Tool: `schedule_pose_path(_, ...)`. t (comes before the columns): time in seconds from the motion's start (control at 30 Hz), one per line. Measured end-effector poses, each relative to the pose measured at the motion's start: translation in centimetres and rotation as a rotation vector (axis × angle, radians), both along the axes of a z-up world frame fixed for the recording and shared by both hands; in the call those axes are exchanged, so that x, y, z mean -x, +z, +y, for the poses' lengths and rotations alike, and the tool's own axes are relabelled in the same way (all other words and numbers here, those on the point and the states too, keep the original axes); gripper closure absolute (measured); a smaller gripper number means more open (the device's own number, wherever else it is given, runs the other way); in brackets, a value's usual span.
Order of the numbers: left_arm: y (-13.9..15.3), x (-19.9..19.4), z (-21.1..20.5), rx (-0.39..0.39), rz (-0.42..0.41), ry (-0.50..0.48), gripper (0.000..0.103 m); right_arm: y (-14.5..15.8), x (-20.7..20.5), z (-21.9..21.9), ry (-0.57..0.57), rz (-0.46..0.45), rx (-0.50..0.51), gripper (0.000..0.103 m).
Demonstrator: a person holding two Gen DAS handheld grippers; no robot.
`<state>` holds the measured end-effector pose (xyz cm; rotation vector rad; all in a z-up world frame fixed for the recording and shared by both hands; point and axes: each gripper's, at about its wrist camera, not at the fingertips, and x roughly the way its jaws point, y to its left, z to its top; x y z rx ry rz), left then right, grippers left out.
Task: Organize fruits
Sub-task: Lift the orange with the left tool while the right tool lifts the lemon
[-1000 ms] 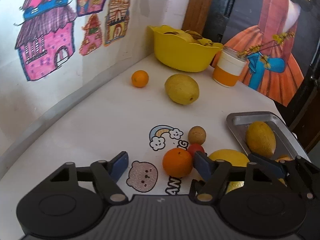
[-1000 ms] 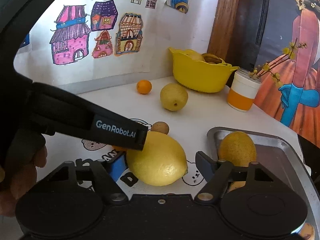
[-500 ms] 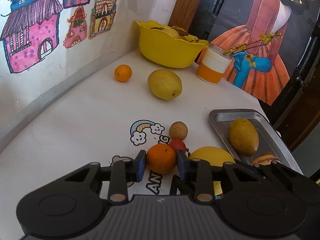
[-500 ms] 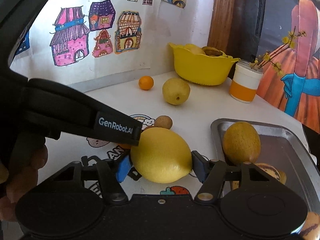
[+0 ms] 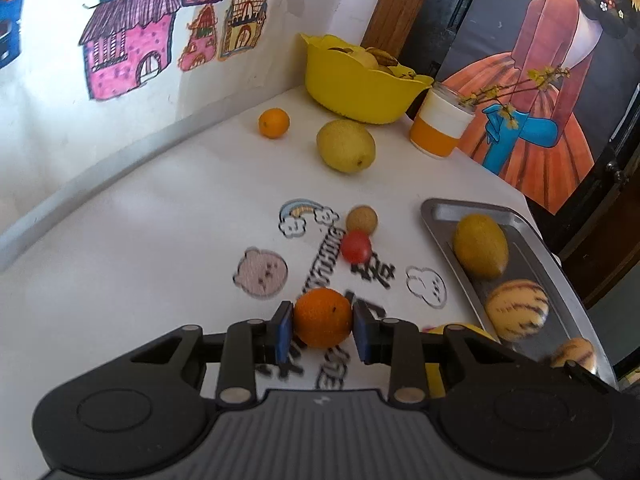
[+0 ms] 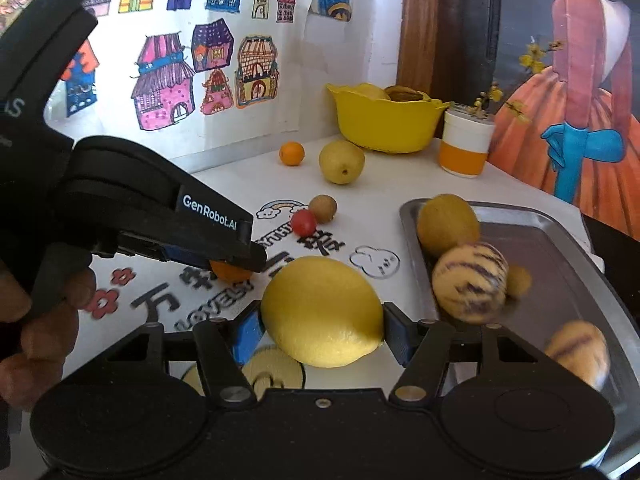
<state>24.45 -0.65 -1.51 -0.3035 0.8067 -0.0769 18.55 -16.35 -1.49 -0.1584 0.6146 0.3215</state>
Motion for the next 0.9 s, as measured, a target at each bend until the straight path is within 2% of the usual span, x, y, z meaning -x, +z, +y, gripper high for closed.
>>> schedule_pose_path(0.3,0.7,3.3,-1.9,0.028,0.002,-0.027,0.069,1.6,4.0,-2.6,-0.049,-0.026,-0.024,0.039)
schedule_pose_path(0.6,1.9,5.5,-5.3,0.04,-0.038,-0.088,0.069,2.5,6.5,-5.7,-0.129,-0.053,-0.046,0.041)
schedule_pose_path(0.67,2.1,5.7,-6.0,0.045,-0.039,-0.098,0.069,2.6,6.8,-6.3,-0.144,-0.06,-0.049,0.047)
schedule_pose_path(0.73,2.2,5.9,-6.6,0.045,-0.042,-0.109,0.069,2.8,7.1,-6.9,-0.141,-0.069,-0.073,0.063)
schedule_pose_path(0.8,2.2,6.1,-7.2,0.046,-0.041,-0.116,0.069,3.0,7.2,-6.6,-0.141,-0.09,-0.039,0.071)
schedule_pose_path(0.83,2.2,6.2,-7.5,0.046,-0.039,-0.121,0.069,2.9,7.1,-6.5,-0.13,-0.088,-0.019,0.071)
schedule_pose_path(0.9,2.1,6.2,-7.9,0.042,-0.032,-0.129,0.069,2.5,6.9,-6.8,-0.14,-0.066,-0.042,0.071)
